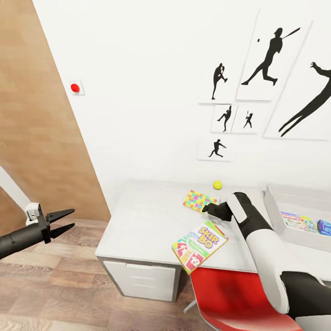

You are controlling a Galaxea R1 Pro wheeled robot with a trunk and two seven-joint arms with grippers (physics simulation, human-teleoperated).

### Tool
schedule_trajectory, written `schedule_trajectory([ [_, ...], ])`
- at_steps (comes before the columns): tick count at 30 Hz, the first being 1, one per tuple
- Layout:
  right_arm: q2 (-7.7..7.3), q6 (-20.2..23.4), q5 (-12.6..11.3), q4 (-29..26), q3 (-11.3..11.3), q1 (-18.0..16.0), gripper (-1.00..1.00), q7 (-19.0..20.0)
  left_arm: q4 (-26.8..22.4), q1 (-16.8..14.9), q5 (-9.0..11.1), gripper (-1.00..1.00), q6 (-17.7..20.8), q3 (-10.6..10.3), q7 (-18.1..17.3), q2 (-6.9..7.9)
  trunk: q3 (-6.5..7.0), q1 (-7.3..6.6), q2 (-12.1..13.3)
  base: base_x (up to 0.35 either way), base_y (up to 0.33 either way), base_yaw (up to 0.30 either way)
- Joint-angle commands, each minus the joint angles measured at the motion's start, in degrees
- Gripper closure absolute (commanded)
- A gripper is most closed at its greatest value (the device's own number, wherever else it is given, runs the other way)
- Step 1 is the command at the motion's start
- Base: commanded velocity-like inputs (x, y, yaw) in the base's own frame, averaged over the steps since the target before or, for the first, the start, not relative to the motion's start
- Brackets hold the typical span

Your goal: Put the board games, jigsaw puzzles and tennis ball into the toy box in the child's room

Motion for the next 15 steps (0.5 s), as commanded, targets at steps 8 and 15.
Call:
schedule_trajectory([
  [8,-0.01,0.2,-0.6,-0.2,0.1,0.0,-1.00,-0.5,0.0,-0.1,-0.5,-1.00,0.2,0.1,-0.5,0.02,-0.84,0.03,-0.1,0.000,0.000,0.084],
  [15,-0.29,0.2,-0.5,-0.2,0.1,0.0,-1.00,-0.3,0.0,-0.1,-0.5,-1.00,0.2,0.2,-0.6,0.02,-1.47,0.03,-0.1,0.000,-0.026,0.084],
])
